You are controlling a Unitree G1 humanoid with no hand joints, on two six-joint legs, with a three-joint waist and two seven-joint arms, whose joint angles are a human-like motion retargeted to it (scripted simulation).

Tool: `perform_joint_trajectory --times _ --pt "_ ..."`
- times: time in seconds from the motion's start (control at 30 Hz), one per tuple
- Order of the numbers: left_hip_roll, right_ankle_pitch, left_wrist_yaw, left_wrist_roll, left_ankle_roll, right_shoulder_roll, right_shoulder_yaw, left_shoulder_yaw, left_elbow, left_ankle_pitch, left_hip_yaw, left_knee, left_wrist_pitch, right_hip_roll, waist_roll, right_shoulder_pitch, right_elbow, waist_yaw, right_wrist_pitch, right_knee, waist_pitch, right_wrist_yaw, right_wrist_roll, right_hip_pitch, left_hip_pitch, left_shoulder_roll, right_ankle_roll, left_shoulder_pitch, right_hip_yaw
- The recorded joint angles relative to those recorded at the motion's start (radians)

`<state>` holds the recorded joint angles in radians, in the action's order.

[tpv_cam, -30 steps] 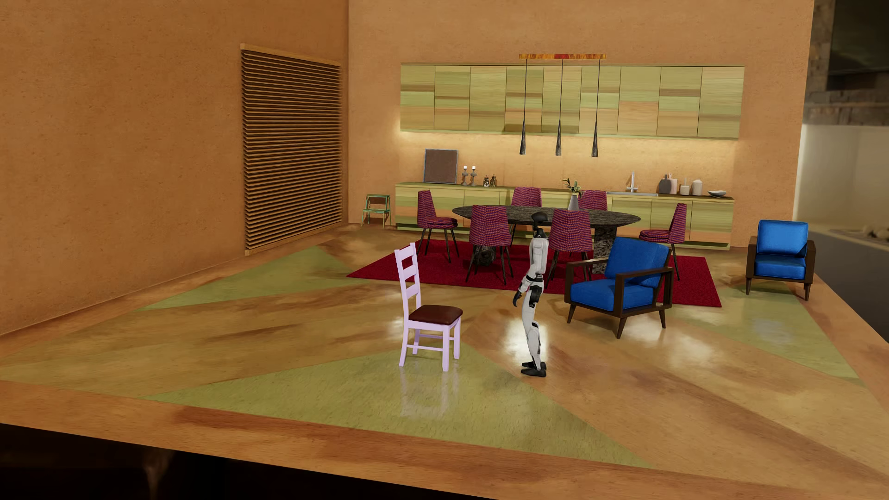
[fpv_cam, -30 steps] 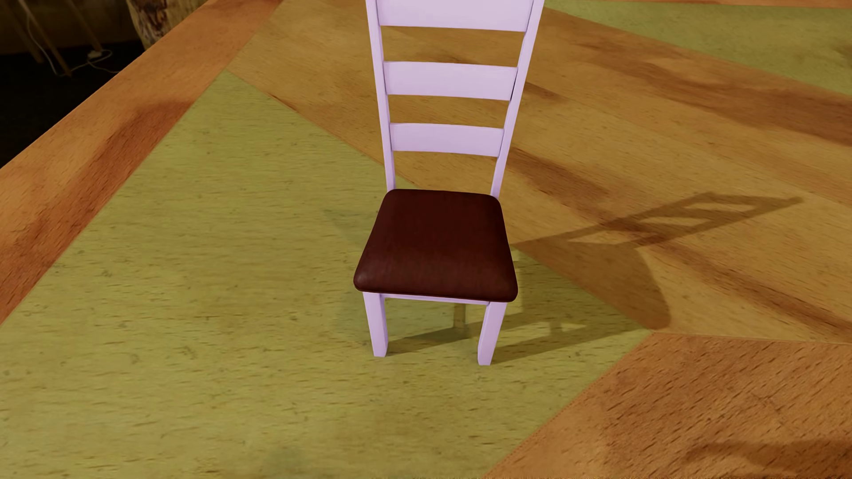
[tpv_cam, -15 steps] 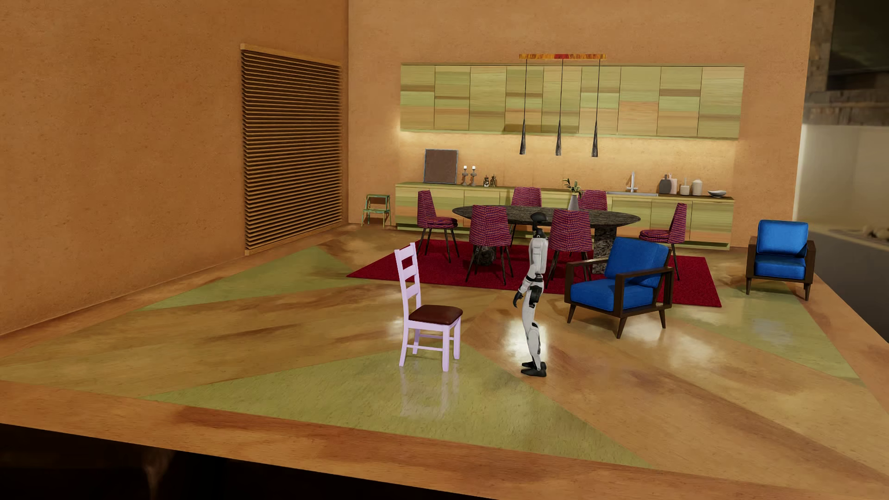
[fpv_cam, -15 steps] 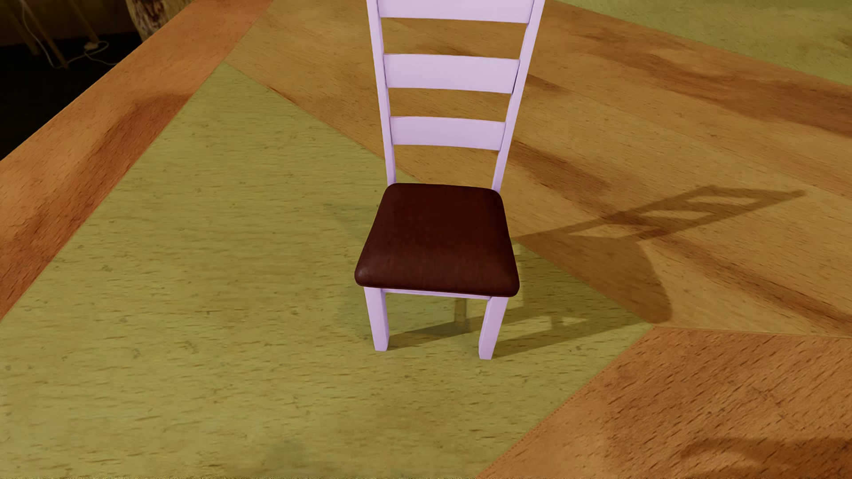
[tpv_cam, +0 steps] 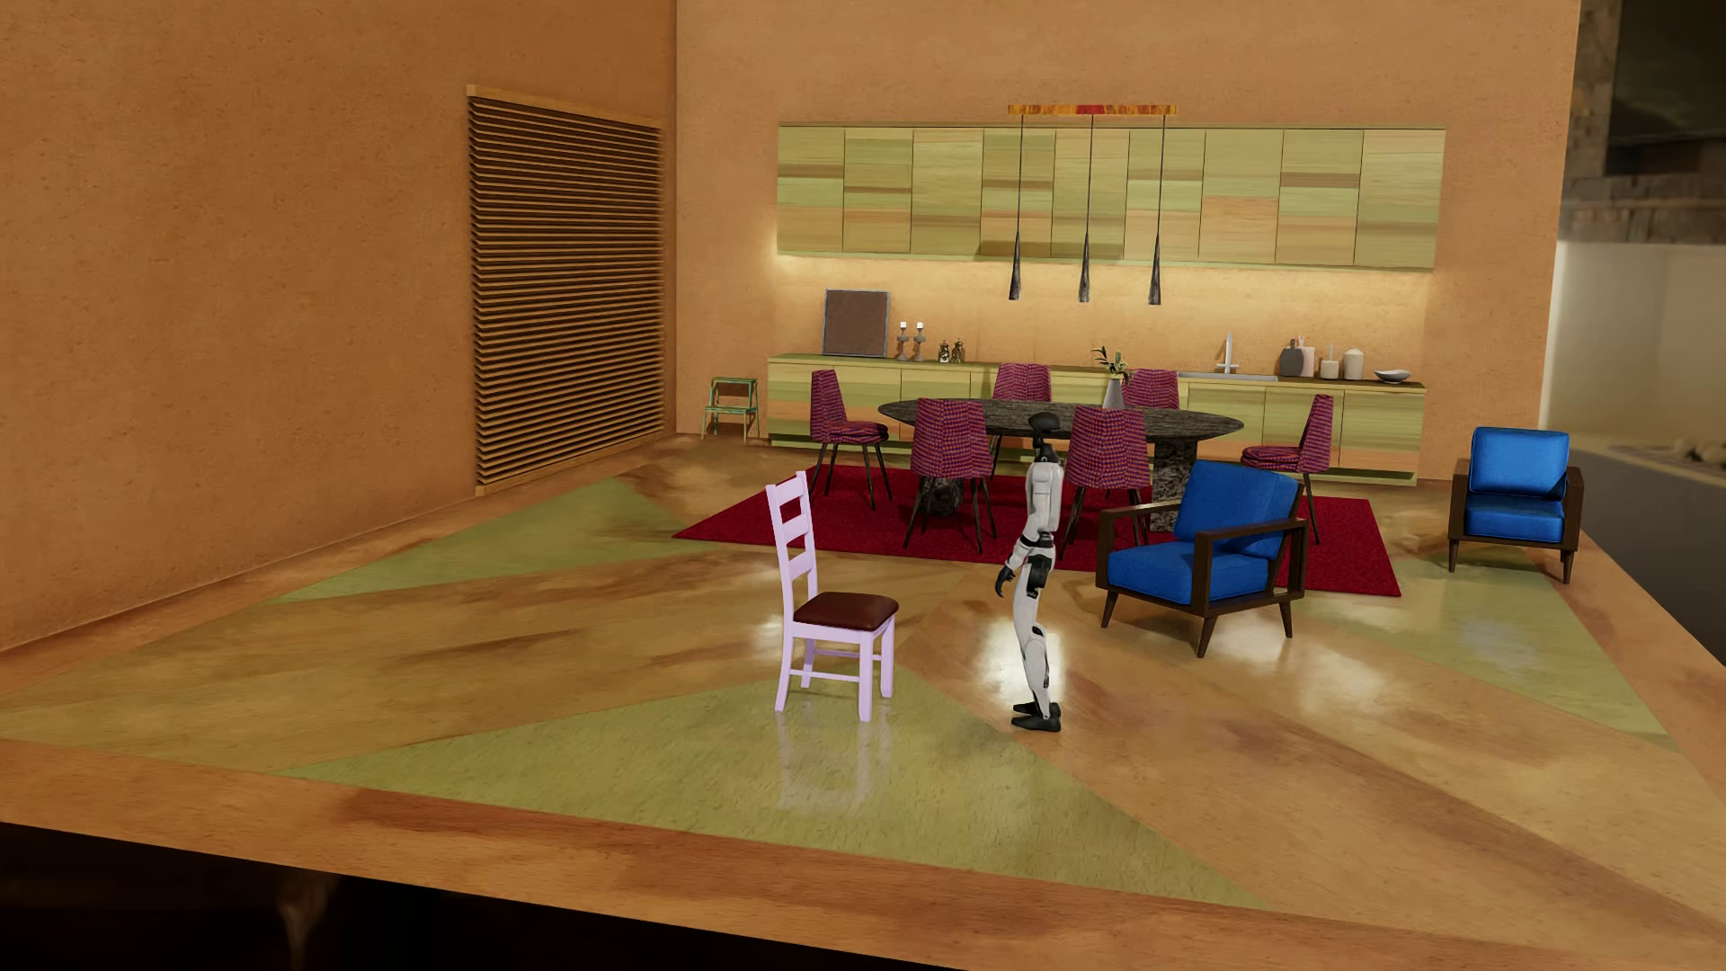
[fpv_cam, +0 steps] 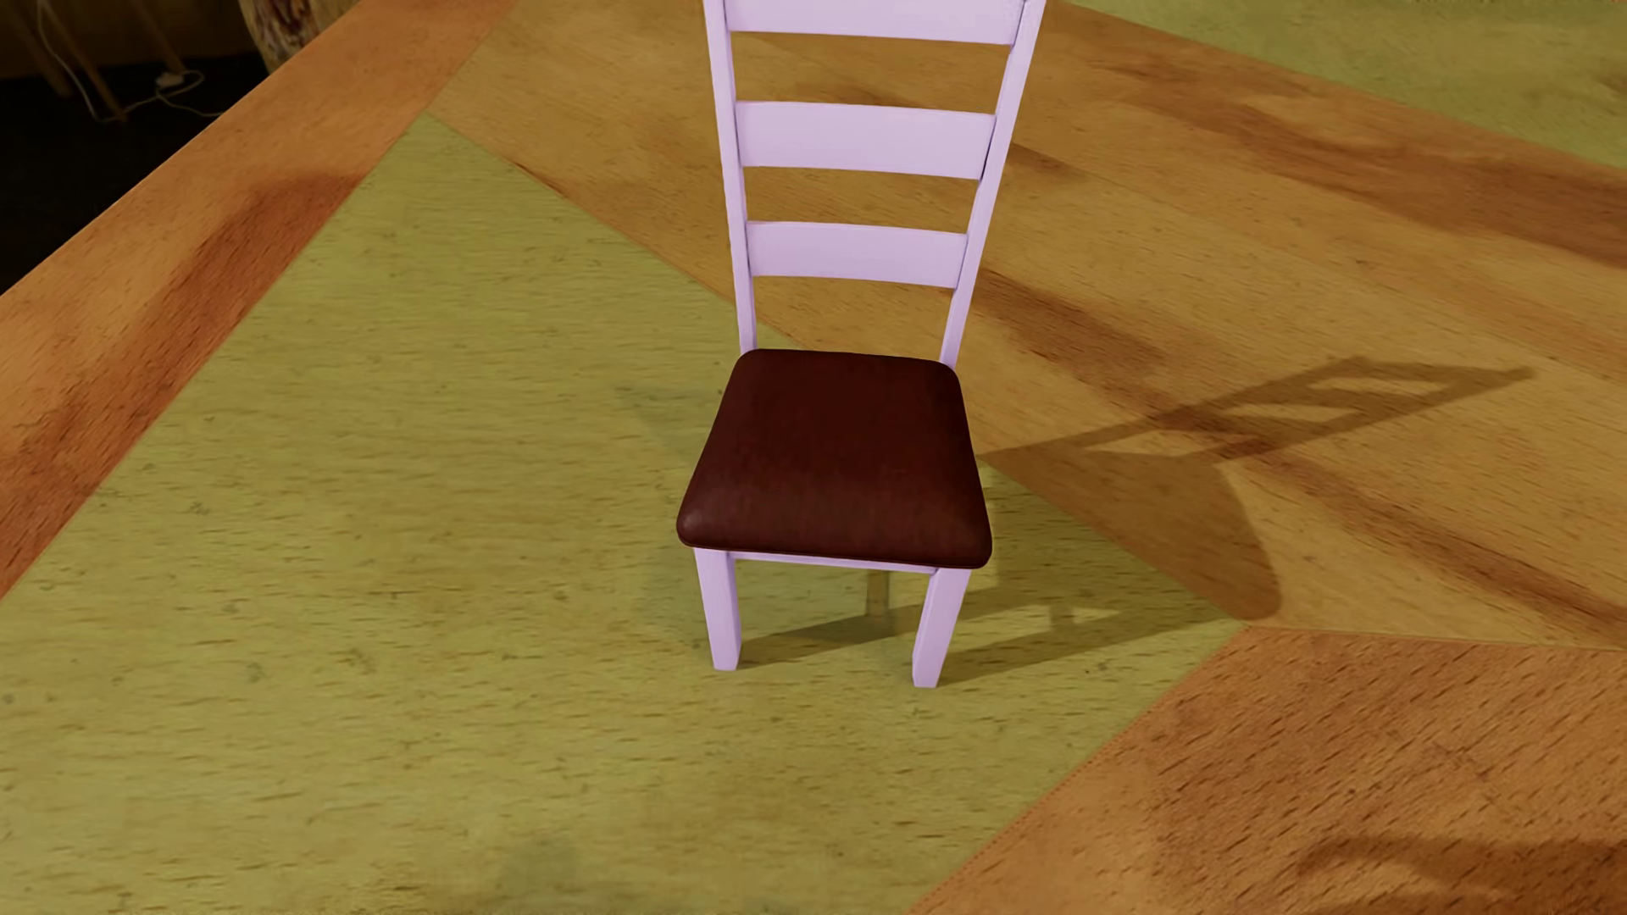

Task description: Walk to the chair

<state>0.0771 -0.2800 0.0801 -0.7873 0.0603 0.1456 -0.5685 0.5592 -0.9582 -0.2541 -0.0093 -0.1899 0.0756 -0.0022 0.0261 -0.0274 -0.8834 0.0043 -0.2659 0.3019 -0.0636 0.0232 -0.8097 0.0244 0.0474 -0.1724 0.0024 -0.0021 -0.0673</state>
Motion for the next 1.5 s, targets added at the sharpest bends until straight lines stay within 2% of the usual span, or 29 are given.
perform_joint_trajectory --times 0.2,0.47,0.7,0.77,0.87,0.93,1.03,1.13,1.23,1.5 --pt "-0.005 -0.003 -0.002 -0.008 -0.002 0.004 -0.006 0.015 -0.008 -0.006 0.009 -0.003 0.002 0.006 0.002 0.019 -0.003 -0.003 0.010 0.008 0.003 -0.004 -0.001 0.002 0.003 -0.005 -0.004 -0.006 0.009" --pt "-0.009 -0.006 0.005 0.013 -0.004 -0.003 0.030 -0.020 0.011 -0.010 0.019 -0.002 0.019 0.011 0.003 0.028 -0.007 -0.005 0.028 0.014 0.002 -0.011 -0.003 0.000 0.011 0.016 -0.009 0.005 0.018" --pt "-0.009 -0.011 0.007 -0.004 -0.005 -0.006 0.055 -0.018 0.009 -0.012 0.016 -0.009 0.017 0.010 0.004 0.020 0.000 -0.004 0.032 0.019 -0.004 -0.015 -0.015 -0.005 0.013 0.033 -0.017 0.008 0.014" --pt "-0.008 -0.012 0.007 -0.005 -0.005 -0.004 0.049 -0.020 0.008 -0.011 0.014 -0.009 0.017 0.009 0.005 0.022 0.001 -0.004 0.049 0.021 -0.008 -0.041 -0.024 -0.005 0.013 0.034 -0.019 0.007 0.012" --pt "-0.008 -0.013 -0.002 -0.004 -0.007 0.009 0.037 -0.019 0.011 -0.011 0.013 -0.008 0.028 0.010 0.005 0.038 -0.011 -0.004 0.102 0.020 -0.014 -0.101 -0.057 -0.004 0.012 0.039 -0.021 0.001 0.012" --pt "-0.009 -0.011 -0.001 -0.005 -0.008 0.012 0.049 -0.014 0.011 -0.009 0.012 -0.007 0.028 0.011 0.005 0.045 -0.014 -0.005 0.114 0.013 -0.017 -0.123 -0.075 -0.004 0.009 0.038 -0.020 -0.001 0.012" --pt "-0.011 -0.006 0.001 -0.007 -0.010 0.002 0.072 -0.009 0.009 -0.005 0.011 -0.005 0.030 0.013 0.004 0.040 -0.009 -0.005 0.089 0.000 -0.017 -0.084 -0.093 -0.005 0.004 0.039 -0.020 -0.006 0.010" --pt "-0.013 -0.005 0.000 -0.006 -0.012 -0.014 0.091 -0.006 0.008 -0.004 0.010 -0.004 0.019 0.015 0.004 0.023 -0.004 -0.006 0.066 -0.005 -0.016 -0.047 -0.088 -0.004 0.001 0.031 -0.020 -0.004 0.009" --pt "-0.016 -0.005 0.001 -0.002 -0.014 -0.020 0.104 -0.007 0.008 -0.006 0.014 -0.007 0.017 0.018 0.004 0.016 -0.009 -0.006 0.062 -0.003 -0.015 -0.047 -0.069 -0.002 0.000 0.027 -0.021 -0.001 0.013" --pt "-0.021 0.000 -0.004 -0.002 -0.017 -0.005 0.082 0.011 0.003 -0.009 0.021 -0.010 0.012 0.024 0.004 0.017 -0.011 -0.009 0.068 -0.008 -0.013 -0.051 -0.078 -0.005 0.000 0.021 -0.025 -0.006 0.019"
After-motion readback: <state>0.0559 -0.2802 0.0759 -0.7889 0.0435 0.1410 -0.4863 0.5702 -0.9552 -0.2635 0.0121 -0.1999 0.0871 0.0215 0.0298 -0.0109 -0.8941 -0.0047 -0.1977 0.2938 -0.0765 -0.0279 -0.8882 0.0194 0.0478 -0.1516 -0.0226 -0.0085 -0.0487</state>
